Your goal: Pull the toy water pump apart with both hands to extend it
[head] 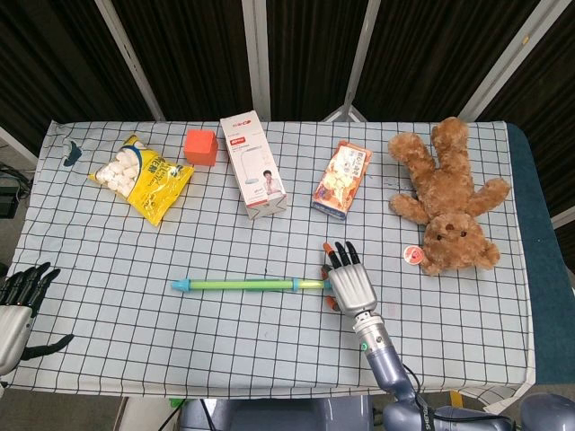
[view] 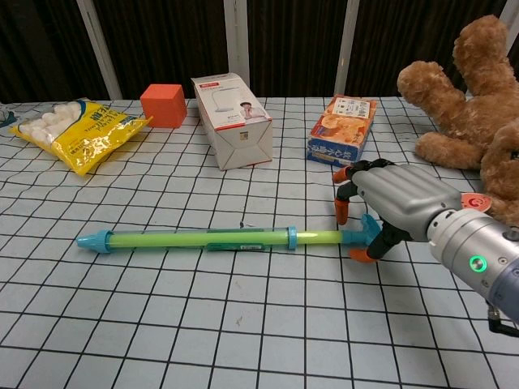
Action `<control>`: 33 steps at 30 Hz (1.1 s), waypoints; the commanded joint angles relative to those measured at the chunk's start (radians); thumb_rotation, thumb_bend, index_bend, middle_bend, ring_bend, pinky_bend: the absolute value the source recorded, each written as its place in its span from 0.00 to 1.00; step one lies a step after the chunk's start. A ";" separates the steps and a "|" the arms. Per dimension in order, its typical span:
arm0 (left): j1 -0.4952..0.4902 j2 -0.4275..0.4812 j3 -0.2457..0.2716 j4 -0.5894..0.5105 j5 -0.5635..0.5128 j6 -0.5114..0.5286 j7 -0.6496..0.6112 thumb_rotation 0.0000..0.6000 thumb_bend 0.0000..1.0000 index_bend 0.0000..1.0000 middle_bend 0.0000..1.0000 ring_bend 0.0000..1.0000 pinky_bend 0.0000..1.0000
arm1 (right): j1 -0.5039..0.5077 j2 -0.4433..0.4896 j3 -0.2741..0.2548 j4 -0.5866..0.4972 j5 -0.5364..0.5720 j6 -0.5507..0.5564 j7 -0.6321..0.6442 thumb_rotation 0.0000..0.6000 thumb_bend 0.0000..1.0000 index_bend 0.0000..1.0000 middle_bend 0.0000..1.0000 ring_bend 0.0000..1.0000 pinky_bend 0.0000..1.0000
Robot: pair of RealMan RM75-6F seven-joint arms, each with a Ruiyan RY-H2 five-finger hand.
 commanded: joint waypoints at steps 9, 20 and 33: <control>-0.004 -0.003 0.002 -0.002 0.009 -0.002 -0.004 1.00 0.12 0.00 0.00 0.00 0.00 | 0.017 -0.016 -0.005 0.035 0.028 0.003 0.005 1.00 0.32 0.50 0.16 0.00 0.00; -0.005 0.000 0.003 -0.001 0.008 -0.002 -0.016 1.00 0.12 0.00 0.00 0.00 0.00 | 0.032 -0.026 -0.006 0.052 0.054 0.008 0.006 1.00 0.36 0.54 0.17 0.00 0.00; -0.006 0.001 0.005 -0.002 0.008 -0.003 -0.020 1.00 0.12 0.00 0.00 0.00 0.00 | 0.034 -0.018 -0.019 0.041 0.050 0.031 0.019 1.00 0.40 0.63 0.22 0.00 0.00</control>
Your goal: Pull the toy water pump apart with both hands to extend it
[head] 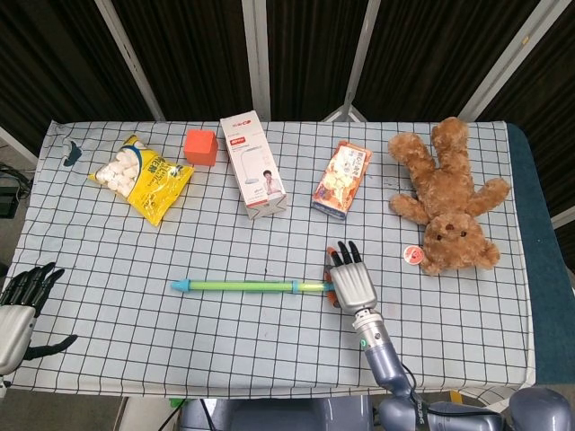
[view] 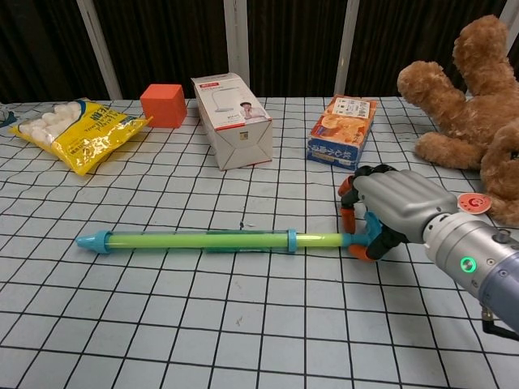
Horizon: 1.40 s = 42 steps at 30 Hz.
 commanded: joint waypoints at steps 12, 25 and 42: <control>-0.008 -0.001 0.000 -0.021 -0.013 -0.020 0.019 1.00 0.12 0.00 0.00 0.00 0.00 | -0.044 0.130 -0.015 -0.117 -0.028 0.053 0.067 1.00 0.40 0.64 0.22 0.00 0.00; -0.128 -0.026 -0.080 -0.120 -0.107 -0.170 0.202 1.00 0.14 0.09 0.00 0.00 0.00 | -0.087 0.250 -0.060 -0.179 -0.048 0.050 0.151 1.00 0.40 0.64 0.22 0.00 0.00; -0.400 -0.230 -0.203 -0.080 -0.360 -0.443 0.516 1.00 0.27 0.28 0.09 0.00 0.00 | -0.088 0.311 -0.068 -0.194 -0.070 0.028 0.228 1.00 0.41 0.64 0.22 0.00 0.00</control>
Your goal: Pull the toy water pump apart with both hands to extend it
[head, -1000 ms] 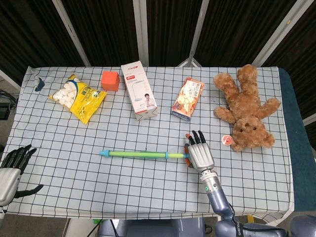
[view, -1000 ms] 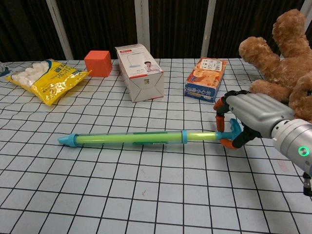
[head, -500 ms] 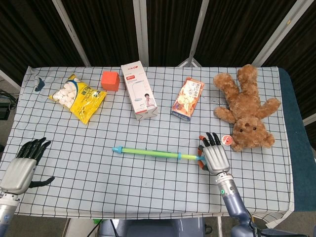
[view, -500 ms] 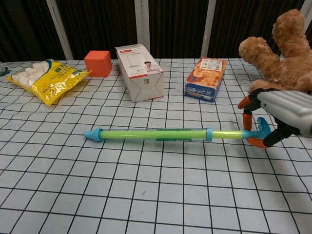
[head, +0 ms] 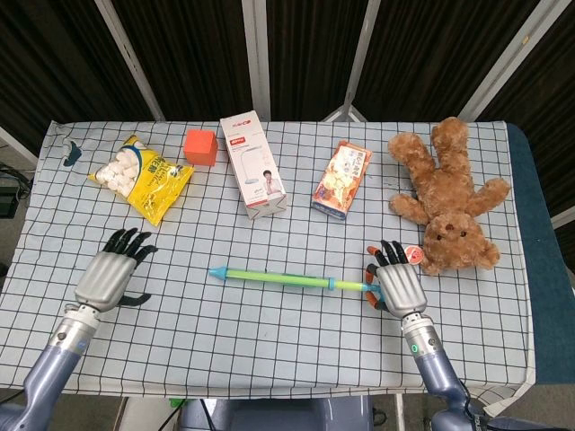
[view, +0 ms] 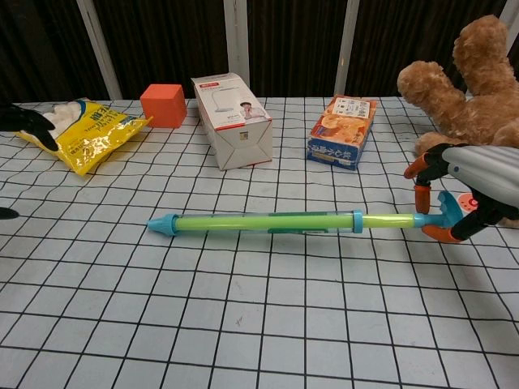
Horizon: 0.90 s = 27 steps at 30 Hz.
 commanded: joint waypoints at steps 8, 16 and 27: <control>-0.136 -0.183 -0.024 0.101 -0.140 -0.085 0.146 1.00 0.29 0.29 0.09 0.00 0.00 | 0.000 0.013 -0.013 -0.004 -0.008 -0.008 0.012 1.00 0.41 0.64 0.22 0.00 0.00; -0.198 -0.280 -0.030 0.170 -0.194 -0.112 0.172 1.00 0.36 0.31 0.09 0.00 0.00 | 0.002 0.016 -0.013 -0.004 -0.002 -0.013 0.019 1.00 0.41 0.64 0.22 0.00 0.00; -0.259 -0.390 -0.017 0.264 -0.260 -0.121 0.217 1.00 0.42 0.33 0.10 0.00 0.00 | 0.003 0.019 -0.019 -0.007 -0.003 -0.014 0.019 1.00 0.41 0.65 0.22 0.00 0.00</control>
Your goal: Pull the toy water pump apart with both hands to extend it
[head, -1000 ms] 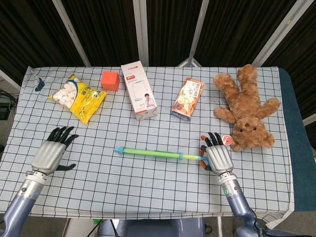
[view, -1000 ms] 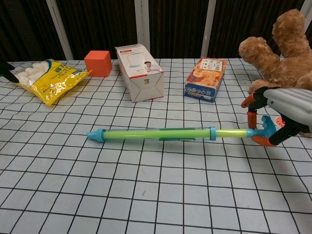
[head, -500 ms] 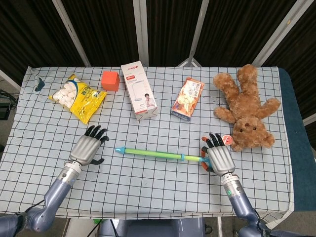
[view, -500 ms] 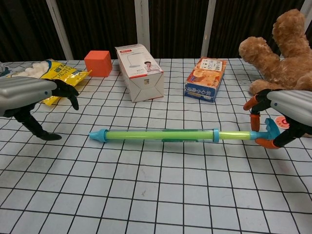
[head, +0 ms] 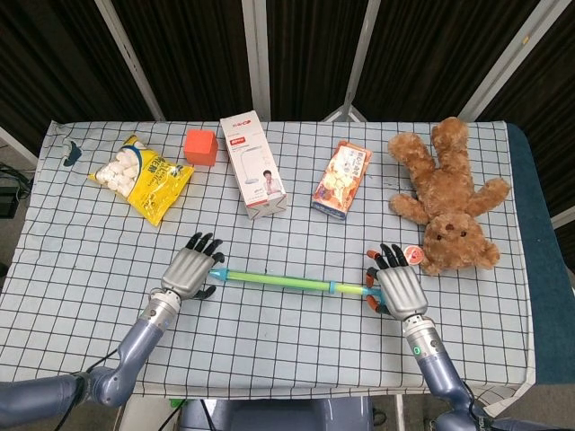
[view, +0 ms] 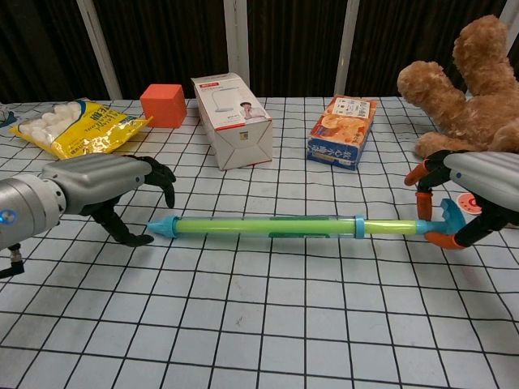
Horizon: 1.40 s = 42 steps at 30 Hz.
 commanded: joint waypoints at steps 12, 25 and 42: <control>-0.057 -0.078 0.016 0.059 -0.047 -0.001 0.030 1.00 0.47 0.34 0.10 0.00 0.00 | 0.002 0.000 0.000 0.006 0.008 0.000 -0.001 1.00 0.41 0.65 0.22 0.00 0.00; -0.067 -0.095 0.033 0.070 -0.041 0.030 0.014 1.00 0.51 0.42 0.12 0.00 0.00 | 0.002 -0.001 -0.006 0.008 0.009 0.001 -0.007 1.00 0.41 0.65 0.22 0.00 0.00; -0.053 -0.081 0.051 0.058 -0.032 0.067 -0.025 1.00 0.58 0.46 0.13 0.00 0.00 | 0.001 0.005 -0.001 0.002 0.011 0.010 -0.006 1.00 0.41 0.66 0.22 0.00 0.00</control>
